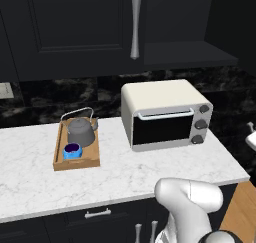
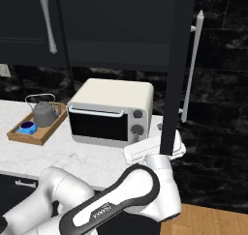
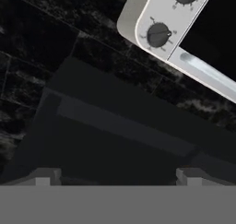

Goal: Pick the kettle from the counter and place it on the tray. Then pick the mug from the cabinet and place it on the tray. Then close the cabinet doors.

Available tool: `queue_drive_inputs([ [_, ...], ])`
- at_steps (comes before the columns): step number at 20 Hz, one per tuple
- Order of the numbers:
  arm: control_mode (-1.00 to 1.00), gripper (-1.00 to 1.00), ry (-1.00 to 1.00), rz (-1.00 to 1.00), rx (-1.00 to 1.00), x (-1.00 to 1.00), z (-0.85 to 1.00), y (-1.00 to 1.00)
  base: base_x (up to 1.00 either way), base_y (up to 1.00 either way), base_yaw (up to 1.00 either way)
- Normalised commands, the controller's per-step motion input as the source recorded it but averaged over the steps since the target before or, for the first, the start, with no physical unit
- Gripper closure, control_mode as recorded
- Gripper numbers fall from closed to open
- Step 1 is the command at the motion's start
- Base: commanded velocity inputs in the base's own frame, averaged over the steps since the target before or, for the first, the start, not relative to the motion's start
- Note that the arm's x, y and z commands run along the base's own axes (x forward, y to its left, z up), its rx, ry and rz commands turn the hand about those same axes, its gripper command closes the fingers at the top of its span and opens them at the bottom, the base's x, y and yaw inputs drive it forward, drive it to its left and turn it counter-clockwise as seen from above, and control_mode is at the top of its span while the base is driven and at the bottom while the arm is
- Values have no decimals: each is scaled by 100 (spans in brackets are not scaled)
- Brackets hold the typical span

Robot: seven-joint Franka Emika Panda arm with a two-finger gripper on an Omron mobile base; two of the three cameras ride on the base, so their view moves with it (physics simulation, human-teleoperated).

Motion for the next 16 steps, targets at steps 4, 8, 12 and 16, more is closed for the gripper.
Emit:
queue_drive_inputs([
  [4, -100, -100, -5, 12, 4, 0, 0, -9, 0, 0, 0],
  [8, -100, -100, -8, 11, 1, 0, 7, -30, 0, 0, 0],
  [12, -100, -100, -12, 6, 2, 0, 9, -39, 0, 0, 0],
  [16, -100, -100, -7, 1, 0, 0, 4, -34, 0, 0, 0],
])
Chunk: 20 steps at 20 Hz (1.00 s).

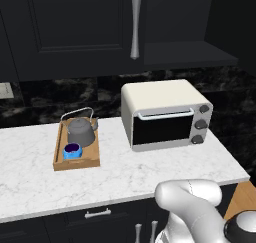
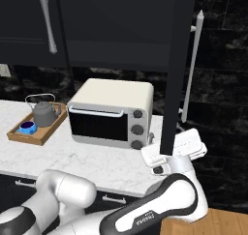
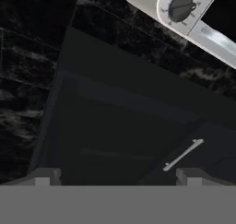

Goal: Pick the kettle from the counter and place it on the tray. Then pick the mug from the cabinet and place it on the tray. Then close the cabinet doors.

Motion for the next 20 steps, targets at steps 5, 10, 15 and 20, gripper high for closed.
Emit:
queue_drive_inputs([
  [5, -100, -100, -10, 0, 0, -7, 21, -21, 0, 0, 0],
  [10, -100, -100, -13, 0, 0, -10, 40, 0, 0, 0, 0],
  [15, -100, -100, -17, 0, -2, -18, 47, 3, 0, 0, 0],
  [20, -100, -100, -11, 3, -10, -38, 35, 53, 0, 0, 0],
])
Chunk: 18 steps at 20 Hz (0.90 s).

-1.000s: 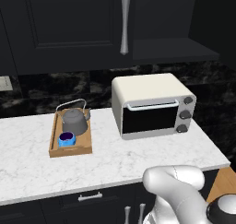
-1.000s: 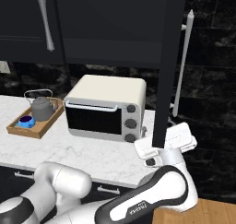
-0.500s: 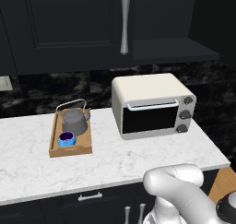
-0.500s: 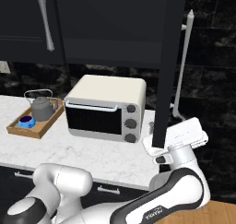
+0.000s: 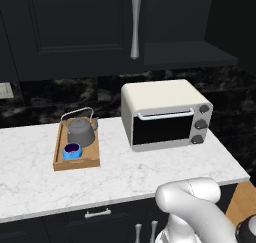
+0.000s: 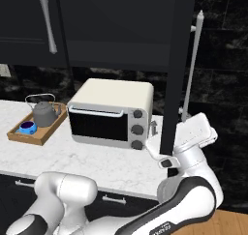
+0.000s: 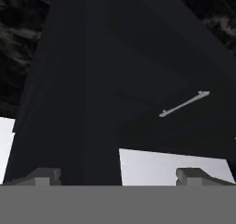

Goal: Pick the kettle from the counter and place it on the tray. Then pick the mug from the cabinet and place it on the tray. Then close the cabinet doors.

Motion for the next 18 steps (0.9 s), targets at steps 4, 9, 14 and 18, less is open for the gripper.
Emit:
queue_drive_inputs([
  [4, -100, -100, -1, 7, -18, -33, 18, 82, 0, 0, 0],
  [9, -100, -100, 1, 5, -16, -12, 19, 89, 0, 0, 0],
  [14, -100, -100, 6, 0, -15, 5, 25, 98, 0, 0, 0],
  [18, -100, -100, 11, 0, -14, 25, 25, 99, 0, 0, 0],
])
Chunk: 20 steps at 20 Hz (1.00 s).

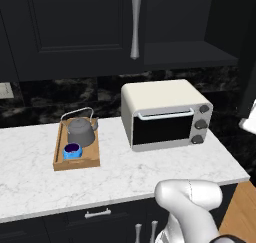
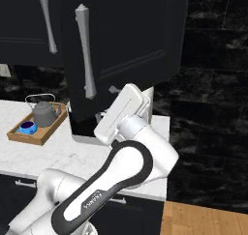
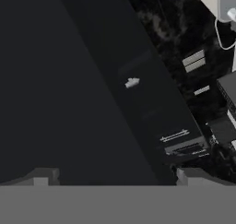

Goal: Pick the kettle from the counter and place it on the tray. Then pick the mug from the cabinet and place it on the tray. Then close the cabinet doors.

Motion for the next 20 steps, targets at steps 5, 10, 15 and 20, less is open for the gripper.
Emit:
queue_drive_inputs([
  [5, -100, -100, 13, -2, -13, 38, 23, 95, 0, 0, 0],
  [10, -100, -100, 14, -8, -11, 56, 22, 83, 0, 0, 0],
  [15, -100, -100, 17, -11, -9, 72, 18, 72, 0, 0, 0],
  [20, -100, -100, 15, -11, -7, 77, 12, 71, 0, 0, 0],
])
